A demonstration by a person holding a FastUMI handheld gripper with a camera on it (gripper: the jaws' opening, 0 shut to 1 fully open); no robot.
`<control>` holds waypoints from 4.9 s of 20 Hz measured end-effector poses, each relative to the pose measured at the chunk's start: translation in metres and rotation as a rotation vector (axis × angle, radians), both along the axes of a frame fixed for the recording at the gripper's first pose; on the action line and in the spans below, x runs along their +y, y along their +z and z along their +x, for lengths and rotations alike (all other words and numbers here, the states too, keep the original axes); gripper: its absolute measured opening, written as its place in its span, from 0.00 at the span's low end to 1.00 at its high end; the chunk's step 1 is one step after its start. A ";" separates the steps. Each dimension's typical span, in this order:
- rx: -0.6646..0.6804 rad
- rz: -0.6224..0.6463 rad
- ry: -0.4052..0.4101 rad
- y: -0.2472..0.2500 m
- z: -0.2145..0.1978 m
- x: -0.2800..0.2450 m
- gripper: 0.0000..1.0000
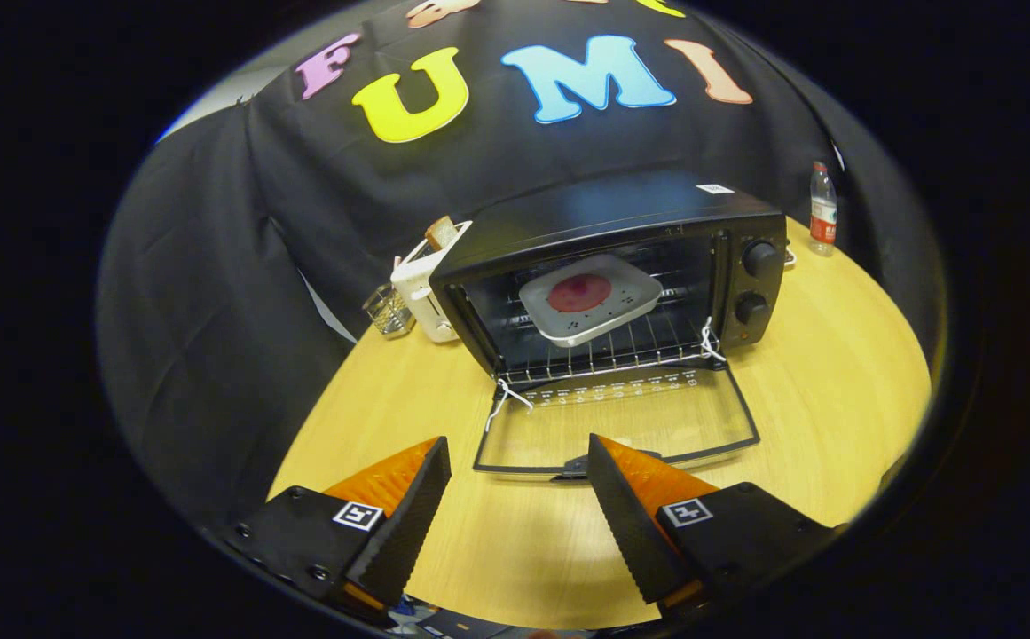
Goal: Open the toaster oven, put the food inside, and close the toaster oven door.
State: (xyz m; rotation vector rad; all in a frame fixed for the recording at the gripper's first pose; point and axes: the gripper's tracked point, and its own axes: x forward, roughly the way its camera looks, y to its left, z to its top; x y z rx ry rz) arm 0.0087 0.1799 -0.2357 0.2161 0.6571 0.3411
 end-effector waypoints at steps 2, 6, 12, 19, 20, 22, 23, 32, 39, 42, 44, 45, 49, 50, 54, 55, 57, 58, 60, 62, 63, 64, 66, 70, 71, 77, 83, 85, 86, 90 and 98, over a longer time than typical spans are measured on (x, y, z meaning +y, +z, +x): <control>-0.016 -0.132 -0.010 -0.008 -0.004 -0.021 0.98; -0.077 -0.310 -0.004 -0.019 -0.004 -0.050 0.98; -0.001 -0.403 0.013 -0.051 -0.016 -0.064 1.00; 0.148 -0.392 0.006 -0.099 -0.005 -0.043 0.98; 0.168 -0.395 0.004 -0.104 -0.004 -0.043 0.98; 0.205 -0.398 -0.024 -0.112 0.002 -0.047 0.98; 0.228 -0.402 -0.040 -0.115 0.003 -0.050 0.99; 0.272 -0.388 -0.053 -0.122 0.025 -0.050 0.99; 0.243 -0.410 -0.017 -0.104 0.025 -0.050 0.99; 0.183 -0.418 -0.002 -0.085 0.022 -0.051 0.99; 0.128 -0.400 0.001 -0.067 0.023 -0.053 0.99; 0.084 -0.384 -0.005 -0.055 0.025 -0.054 0.99; -0.016 -0.265 -0.070 -0.001 0.040 -0.051 0.99; -0.036 -0.239 -0.091 0.017 0.041 -0.051 0.99; -0.210 -0.206 -0.111 0.106 0.045 -0.052 0.99; -0.254 -0.219 -0.110 0.122 0.042 -0.055 0.99; -0.323 -0.211 -0.110 0.149 0.032 -0.064 0.99; -0.374 -0.200 -0.115 0.165 0.027 -0.072 0.99; -0.478 -0.195 -0.140 0.200 0.015 -0.091 0.99; -0.579 -0.171 -0.166 0.231 -0.001 -0.110 0.99; -0.617 -0.158 -0.191 0.240 -0.008 -0.123 0.99; -0.645 -0.151 -0.211 0.247 -0.017 -0.136 0.99; -0.676 -0.162 -0.250 0.254 -0.024 -0.163 0.99; -0.664 -0.224 -0.308 0.243 -0.028 -0.203 0.99; -0.644 -0.224 -0.318 0.238 -0.028 -0.207 0.99; -0.626 -0.178 -0.317 0.247 -0.020 -0.193 0.99; -0.619 -0.176 -0.287 0.247 -0.019 -0.183 0.99; -0.606 -0.129 -0.281 0.249 -0.019 -0.176 0.99; -0.604 -0.124 -0.285 0.250 -0.017 -0.175 0.99; -0.609 -0.135 -0.274 0.254 -0.016 -0.166 0.99; -0.605 -0.151 -0.214 0.266 -0.017 -0.144 0.99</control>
